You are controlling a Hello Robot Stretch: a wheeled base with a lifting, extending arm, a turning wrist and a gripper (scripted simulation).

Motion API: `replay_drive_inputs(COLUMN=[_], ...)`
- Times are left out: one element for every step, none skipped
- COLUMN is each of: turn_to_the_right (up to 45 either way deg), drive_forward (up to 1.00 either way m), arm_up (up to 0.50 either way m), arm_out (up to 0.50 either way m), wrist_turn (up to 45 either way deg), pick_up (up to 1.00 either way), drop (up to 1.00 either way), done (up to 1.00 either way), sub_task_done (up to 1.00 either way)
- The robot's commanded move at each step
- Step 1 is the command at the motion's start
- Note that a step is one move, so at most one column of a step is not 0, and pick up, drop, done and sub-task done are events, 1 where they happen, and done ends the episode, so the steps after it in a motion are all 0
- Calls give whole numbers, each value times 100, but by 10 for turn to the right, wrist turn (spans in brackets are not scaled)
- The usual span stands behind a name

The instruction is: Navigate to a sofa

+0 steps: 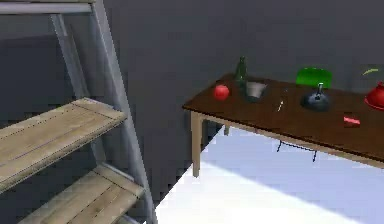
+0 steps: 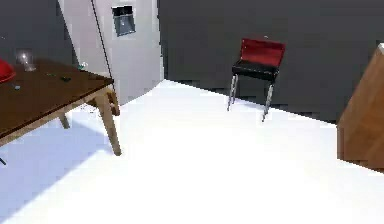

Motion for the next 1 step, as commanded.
replay_drive_inputs(turn_to_the_right=[450], drive_forward=[0], arm_up=[0], arm_out=[0], wrist_turn=[0], pick_up=[0], drop=[0], done=[0], sub_task_done=[0])
